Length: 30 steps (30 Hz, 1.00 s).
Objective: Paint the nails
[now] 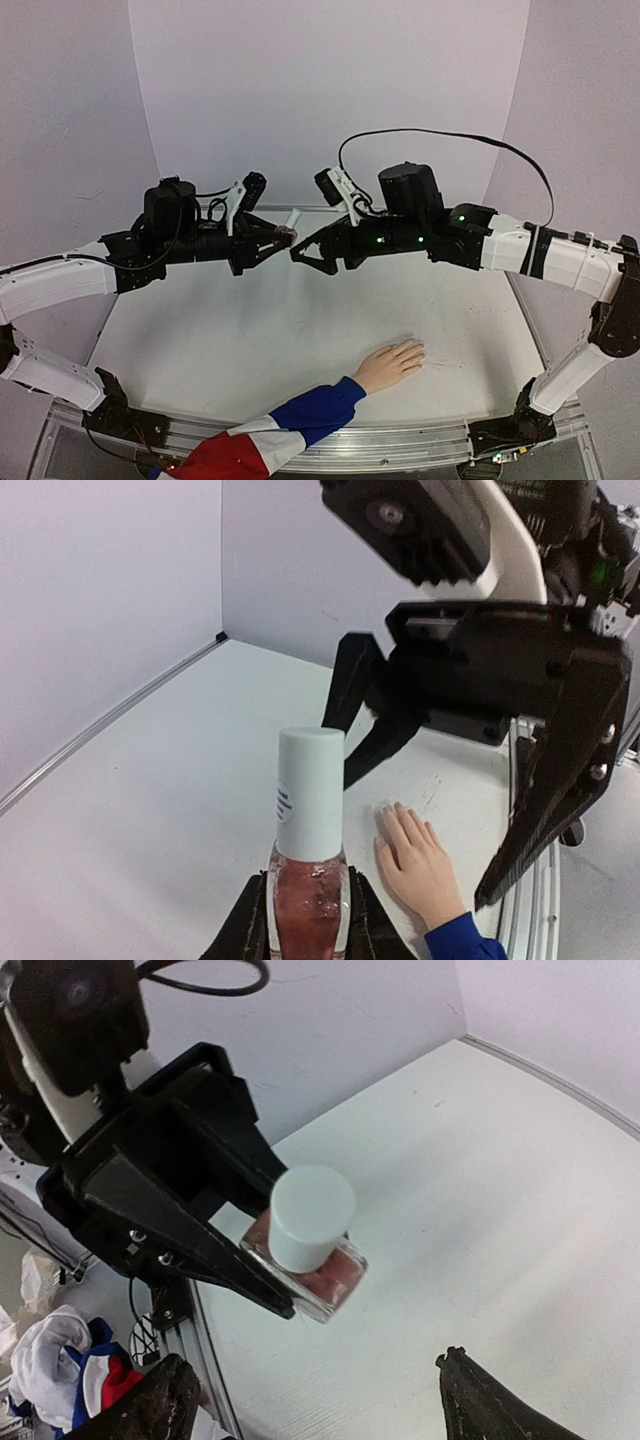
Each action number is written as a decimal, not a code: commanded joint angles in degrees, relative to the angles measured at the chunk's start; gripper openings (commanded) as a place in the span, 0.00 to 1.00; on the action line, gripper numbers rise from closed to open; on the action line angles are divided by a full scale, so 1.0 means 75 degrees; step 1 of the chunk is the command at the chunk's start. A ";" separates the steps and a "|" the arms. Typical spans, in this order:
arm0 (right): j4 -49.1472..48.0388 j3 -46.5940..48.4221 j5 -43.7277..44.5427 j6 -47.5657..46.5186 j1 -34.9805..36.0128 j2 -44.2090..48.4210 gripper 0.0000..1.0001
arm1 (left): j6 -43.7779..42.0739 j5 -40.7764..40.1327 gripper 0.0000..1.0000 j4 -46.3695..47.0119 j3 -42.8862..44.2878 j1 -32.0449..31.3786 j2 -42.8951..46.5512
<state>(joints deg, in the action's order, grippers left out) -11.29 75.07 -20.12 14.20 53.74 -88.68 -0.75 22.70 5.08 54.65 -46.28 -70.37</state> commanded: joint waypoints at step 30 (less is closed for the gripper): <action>0.2233 0.2335 -0.1138 0.1588 -0.0432 -0.0953 0.42 | -0.1176 0.0055 0.00 0.0447 -0.0087 -0.0411 -0.0360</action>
<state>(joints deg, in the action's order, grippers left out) 6.26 89.97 -26.41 26.65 50.52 -95.37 -9.02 22.00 5.04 52.77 -48.99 -72.95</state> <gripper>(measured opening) 0.446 0.205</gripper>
